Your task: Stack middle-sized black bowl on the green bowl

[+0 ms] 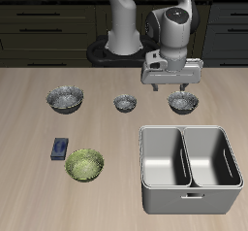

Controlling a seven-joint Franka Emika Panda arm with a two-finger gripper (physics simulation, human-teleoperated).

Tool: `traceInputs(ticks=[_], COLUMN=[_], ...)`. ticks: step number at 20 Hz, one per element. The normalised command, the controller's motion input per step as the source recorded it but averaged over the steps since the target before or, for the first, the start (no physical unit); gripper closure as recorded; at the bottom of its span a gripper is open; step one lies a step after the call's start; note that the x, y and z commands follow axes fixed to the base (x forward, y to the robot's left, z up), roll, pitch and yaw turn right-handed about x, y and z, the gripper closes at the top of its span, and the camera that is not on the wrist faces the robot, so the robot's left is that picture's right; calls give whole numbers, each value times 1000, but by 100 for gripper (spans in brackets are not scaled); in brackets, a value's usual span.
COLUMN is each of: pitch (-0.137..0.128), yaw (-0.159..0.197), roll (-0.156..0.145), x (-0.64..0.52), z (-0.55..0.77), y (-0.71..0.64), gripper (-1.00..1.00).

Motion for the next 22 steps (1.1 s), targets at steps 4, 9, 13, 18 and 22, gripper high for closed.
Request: traceInputs(ticks=[4,9,13,18,22], pitch=[39,40,32,4,58], yaw=[-16,-2,0,23,-5], roll=[-3,8,2,14,98], x=[-7,-23,-10,-6,-75], z=[-198,-194,-205,-152,-378], y=[-17,9,-5,44,158], gripper=[-100,-100,-100,-100,-100])
